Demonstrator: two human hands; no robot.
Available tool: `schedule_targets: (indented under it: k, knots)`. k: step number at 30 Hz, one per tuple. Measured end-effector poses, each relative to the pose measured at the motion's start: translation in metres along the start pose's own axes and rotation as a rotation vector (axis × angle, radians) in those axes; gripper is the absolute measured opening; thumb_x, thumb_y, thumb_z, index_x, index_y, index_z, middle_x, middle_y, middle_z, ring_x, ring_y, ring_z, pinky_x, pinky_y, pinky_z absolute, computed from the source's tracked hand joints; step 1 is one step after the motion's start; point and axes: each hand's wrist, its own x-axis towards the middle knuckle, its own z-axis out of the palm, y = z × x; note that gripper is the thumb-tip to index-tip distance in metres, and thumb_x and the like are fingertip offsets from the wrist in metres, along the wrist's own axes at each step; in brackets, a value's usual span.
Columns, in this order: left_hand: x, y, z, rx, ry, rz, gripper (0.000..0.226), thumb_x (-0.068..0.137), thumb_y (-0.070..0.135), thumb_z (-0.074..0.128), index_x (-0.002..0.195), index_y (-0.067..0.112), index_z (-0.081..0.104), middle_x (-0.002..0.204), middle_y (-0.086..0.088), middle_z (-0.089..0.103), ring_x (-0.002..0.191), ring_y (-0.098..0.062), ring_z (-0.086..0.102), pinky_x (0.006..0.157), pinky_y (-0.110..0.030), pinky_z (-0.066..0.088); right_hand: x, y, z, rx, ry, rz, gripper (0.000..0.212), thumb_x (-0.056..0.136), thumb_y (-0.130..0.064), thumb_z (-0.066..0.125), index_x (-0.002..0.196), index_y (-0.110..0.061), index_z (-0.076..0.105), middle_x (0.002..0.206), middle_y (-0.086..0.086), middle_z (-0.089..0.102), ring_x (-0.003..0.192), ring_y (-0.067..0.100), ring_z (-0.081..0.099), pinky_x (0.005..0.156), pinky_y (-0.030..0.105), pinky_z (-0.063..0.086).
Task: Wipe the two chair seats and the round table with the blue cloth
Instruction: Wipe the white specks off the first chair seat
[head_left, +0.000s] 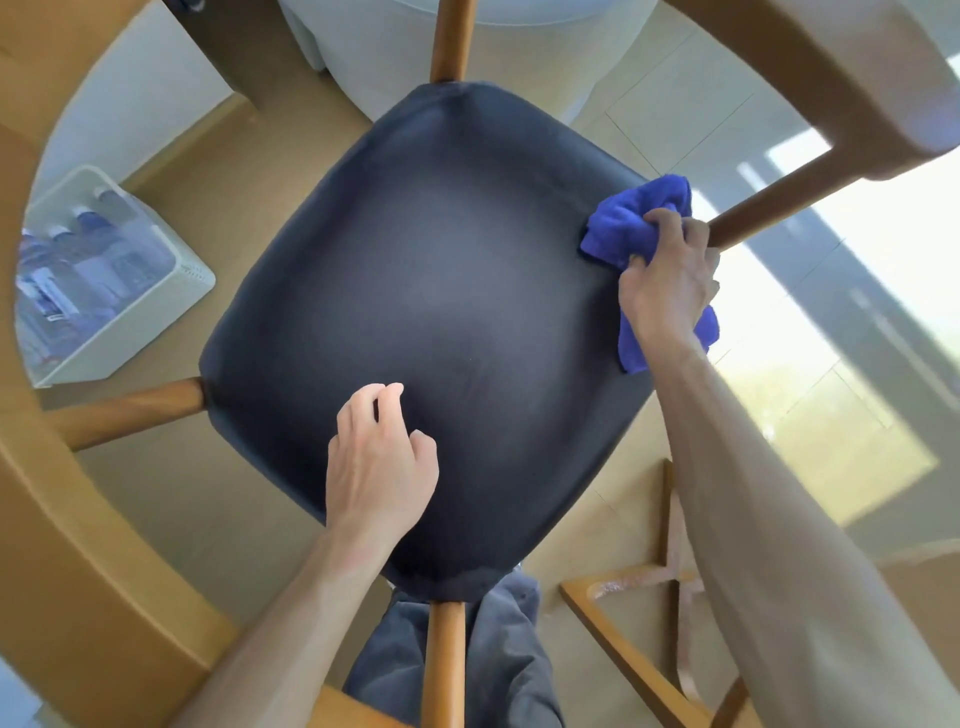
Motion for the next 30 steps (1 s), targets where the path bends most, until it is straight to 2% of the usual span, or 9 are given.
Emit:
schedule_targets:
  k: [9, 11, 14, 20, 27, 30]
  knots:
    - [0.002, 0.003, -0.009, -0.071, 0.08, 0.012, 0.046, 0.09, 0.011, 0.051, 0.135, 0.005, 0.047, 0.138, -0.01, 0.045, 0.126, -0.03, 0.041, 0.094, -0.042, 0.041, -0.086, -0.045, 0.031, -0.115, -0.058, -0.194, 0.041, 0.084, -0.018, 0.057, 0.124, -0.026, 0.052, 0.138, 0.007, 0.043, 0.103, 0.033, 0.047, 0.079, 0.041, 0.037]
    - [0.001, 0.003, -0.012, -0.079, 0.099, 0.015, 0.047, 0.089, 0.011, 0.052, 0.135, 0.004, 0.046, 0.137, -0.01, 0.045, 0.125, -0.031, 0.041, 0.093, -0.043, 0.041, -0.115, -0.056, 0.038, -0.105, -0.057, -0.25, 0.041, 0.077, -0.013, 0.063, 0.117, -0.023, 0.058, 0.13, 0.011, 0.051, 0.091, 0.034, 0.051, 0.07, 0.039, 0.037]
    - [0.0, 0.003, -0.016, -0.089, 0.11, 0.019, 0.047, 0.089, 0.011, 0.053, 0.135, 0.003, 0.046, 0.136, -0.012, 0.045, 0.125, -0.033, 0.041, 0.093, -0.044, 0.041, -0.157, -0.065, 0.045, -0.08, -0.04, -0.359, 0.044, 0.062, -0.004, 0.068, 0.103, -0.02, 0.064, 0.109, 0.009, 0.06, 0.073, 0.03, 0.051, 0.06, 0.033, 0.03]
    - [-0.01, 0.002, -0.03, -0.125, 0.151, 0.006, 0.047, 0.09, 0.011, 0.052, 0.135, 0.003, 0.045, 0.138, -0.012, 0.043, 0.125, -0.031, 0.04, 0.093, -0.042, 0.039, -0.231, -0.056, 0.049, -0.037, -0.137, -0.539, 0.038, 0.066, -0.015, 0.071, 0.102, -0.022, 0.062, 0.106, 0.003, 0.058, 0.072, 0.026, 0.047, 0.061, 0.033, 0.034]
    - [-0.027, -0.005, -0.035, -0.12, 0.19, 0.018, 0.046, 0.089, 0.009, 0.052, 0.133, 0.001, 0.048, 0.135, -0.015, 0.046, 0.122, -0.033, 0.044, 0.089, -0.042, 0.041, -0.281, -0.029, 0.044, 0.042, -0.289, -0.734, 0.046, 0.062, -0.007, 0.062, 0.105, -0.021, 0.052, 0.11, 0.005, 0.059, 0.079, 0.028, 0.05, 0.064, 0.037, 0.042]
    - [-0.032, -0.008, -0.035, -0.112, 0.191, 0.011, 0.045, 0.089, 0.01, 0.053, 0.132, 0.001, 0.049, 0.134, -0.015, 0.047, 0.12, -0.034, 0.045, 0.087, -0.043, 0.041, -0.288, -0.018, 0.034, 0.037, -0.376, -0.826, 0.037, 0.072, -0.019, 0.044, 0.108, -0.026, 0.051, 0.108, 0.004, 0.06, 0.081, 0.028, 0.052, 0.066, 0.038, 0.045]
